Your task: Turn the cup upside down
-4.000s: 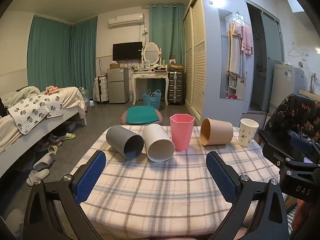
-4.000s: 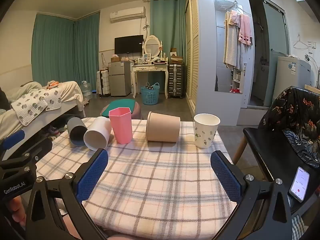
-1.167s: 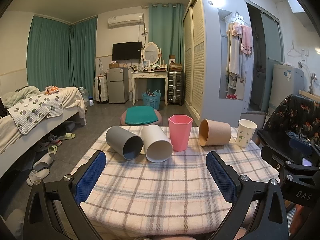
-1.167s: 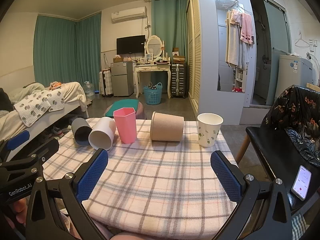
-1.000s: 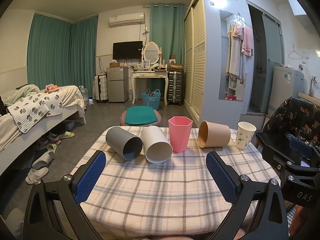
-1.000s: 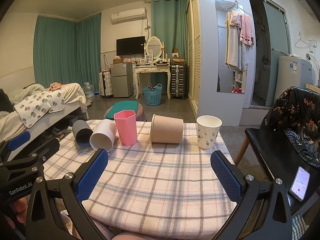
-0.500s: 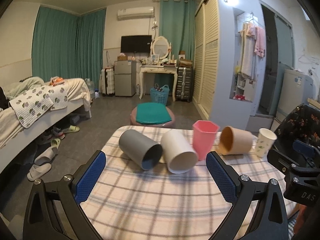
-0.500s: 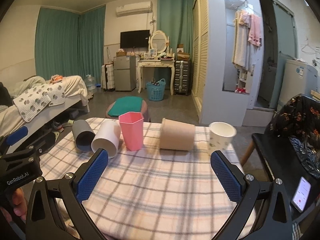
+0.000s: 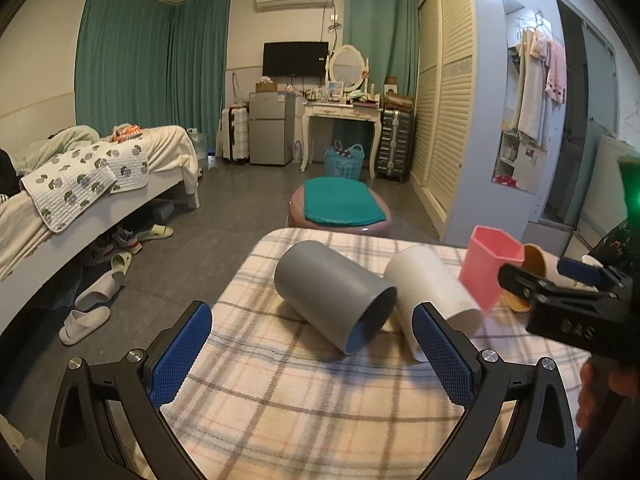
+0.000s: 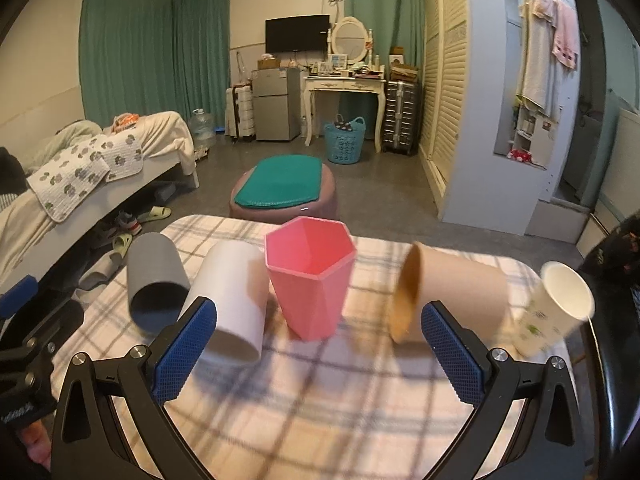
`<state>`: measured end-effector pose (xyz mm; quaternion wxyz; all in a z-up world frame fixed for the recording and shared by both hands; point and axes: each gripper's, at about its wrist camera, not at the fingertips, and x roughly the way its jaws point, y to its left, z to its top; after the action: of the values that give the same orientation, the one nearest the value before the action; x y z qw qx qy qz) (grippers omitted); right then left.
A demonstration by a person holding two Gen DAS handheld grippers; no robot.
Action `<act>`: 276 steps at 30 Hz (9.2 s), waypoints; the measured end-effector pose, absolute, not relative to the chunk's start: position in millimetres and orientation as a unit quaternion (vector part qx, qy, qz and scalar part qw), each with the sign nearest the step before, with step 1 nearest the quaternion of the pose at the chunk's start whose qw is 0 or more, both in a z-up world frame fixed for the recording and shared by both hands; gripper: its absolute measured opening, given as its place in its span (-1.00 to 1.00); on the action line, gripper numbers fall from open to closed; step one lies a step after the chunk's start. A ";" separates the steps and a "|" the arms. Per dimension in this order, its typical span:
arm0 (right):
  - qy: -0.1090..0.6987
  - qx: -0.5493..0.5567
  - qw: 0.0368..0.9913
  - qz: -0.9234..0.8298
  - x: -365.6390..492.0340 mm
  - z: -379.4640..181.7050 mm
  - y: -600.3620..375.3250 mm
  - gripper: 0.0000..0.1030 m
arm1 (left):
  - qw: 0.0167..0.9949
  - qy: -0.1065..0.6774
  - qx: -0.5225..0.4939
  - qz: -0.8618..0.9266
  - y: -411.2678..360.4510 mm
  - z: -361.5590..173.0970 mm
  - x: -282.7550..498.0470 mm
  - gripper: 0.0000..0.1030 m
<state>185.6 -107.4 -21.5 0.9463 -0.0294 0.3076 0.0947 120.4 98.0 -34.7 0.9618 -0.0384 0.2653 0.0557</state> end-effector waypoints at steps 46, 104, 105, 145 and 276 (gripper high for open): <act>0.333 -0.054 0.932 0.137 37.1 8.9 -120.2 0.23 | 0.970 0.240 -0.033 0.017 66.4 -17.1 45.0 1.00; 0.305 0.050 0.951 0.012 65.1 -28.2 -255.5 0.72 | 0.939 0.336 0.002 -0.067 -72.0 -65.5 57.8 0.97; 0.309 0.056 0.949 0.011 66.2 -32.2 -260.4 0.72 | 0.938 0.341 0.001 -0.062 -72.6 -69.1 60.0 0.96; 0.326 0.096 0.940 0.024 72.5 -55.3 -271.5 0.72 | 0.925 0.354 0.059 -0.125 -83.1 -12.0 113.1 0.06; 0.245 0.009 0.969 0.037 -25.8 -23.4 -202.7 0.99 | 0.981 0.193 0.007 -0.007 7.4 -19.0 -31.6 0.97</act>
<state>-25.8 -202.7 -23.4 0.9688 0.0088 0.2450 0.0366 -31.6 7.4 -19.0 0.9812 0.0066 0.1925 -0.0073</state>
